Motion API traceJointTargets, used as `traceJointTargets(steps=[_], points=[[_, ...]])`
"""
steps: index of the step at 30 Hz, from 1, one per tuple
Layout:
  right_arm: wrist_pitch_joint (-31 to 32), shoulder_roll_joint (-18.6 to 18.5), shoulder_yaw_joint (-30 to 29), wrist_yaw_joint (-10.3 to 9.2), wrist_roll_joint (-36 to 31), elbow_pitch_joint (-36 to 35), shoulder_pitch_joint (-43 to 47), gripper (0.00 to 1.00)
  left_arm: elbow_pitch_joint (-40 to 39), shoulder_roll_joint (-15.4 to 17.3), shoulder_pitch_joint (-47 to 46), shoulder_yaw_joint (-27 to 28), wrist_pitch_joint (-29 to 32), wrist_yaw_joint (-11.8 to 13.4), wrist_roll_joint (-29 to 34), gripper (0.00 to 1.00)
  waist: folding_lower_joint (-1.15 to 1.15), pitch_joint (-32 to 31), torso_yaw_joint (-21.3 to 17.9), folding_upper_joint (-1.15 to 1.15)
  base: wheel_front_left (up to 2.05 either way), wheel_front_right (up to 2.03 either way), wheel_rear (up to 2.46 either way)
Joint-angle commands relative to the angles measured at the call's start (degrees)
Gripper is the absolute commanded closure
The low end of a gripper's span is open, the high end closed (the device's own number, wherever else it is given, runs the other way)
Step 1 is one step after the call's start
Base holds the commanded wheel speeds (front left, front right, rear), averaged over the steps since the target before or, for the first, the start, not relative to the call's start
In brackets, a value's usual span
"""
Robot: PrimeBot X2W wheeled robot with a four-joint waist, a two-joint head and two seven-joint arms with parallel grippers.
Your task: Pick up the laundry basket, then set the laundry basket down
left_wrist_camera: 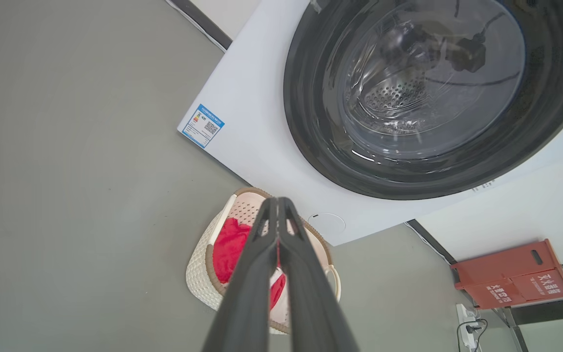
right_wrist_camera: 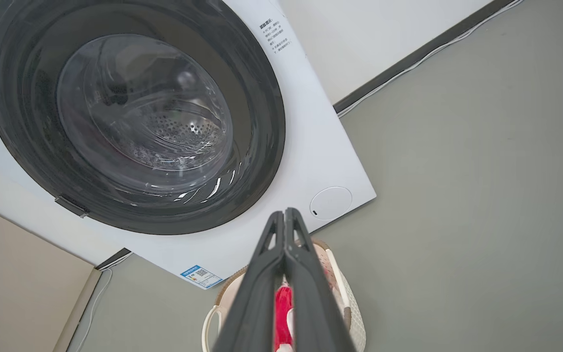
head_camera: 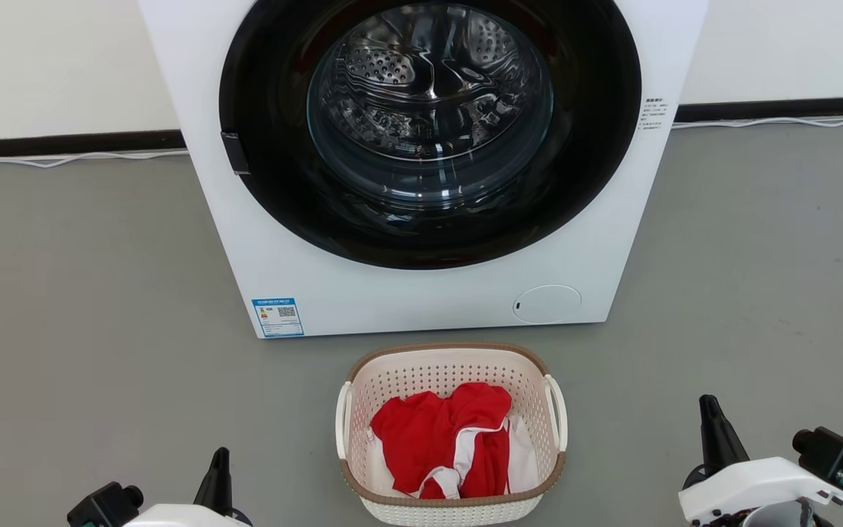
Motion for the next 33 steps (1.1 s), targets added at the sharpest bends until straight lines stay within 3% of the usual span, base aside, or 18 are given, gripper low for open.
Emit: traceJointTargets(steps=[1, 33], points=[[0.4, -0.5, 0.4, 0.16, 1.7, -2.0, -1.3, 1.0, -1.9, 0.5, -2.8, 1.0, 0.3, -0.7, -1.3, 1.0, -0.01, 0.0, 0.0, 0.0, 0.0, 0.0, 0.0], [5.6, -0.6, 0.2, 0.26, 25.3, -7.0, -0.9, 1.0, -6.3, 0.4, -3.4, 3.3, 5.6, -2.4, -18.8, 1.0, -0.01, 0.8, 0.4, 0.0, 0.0, 0.0, 0.0]])
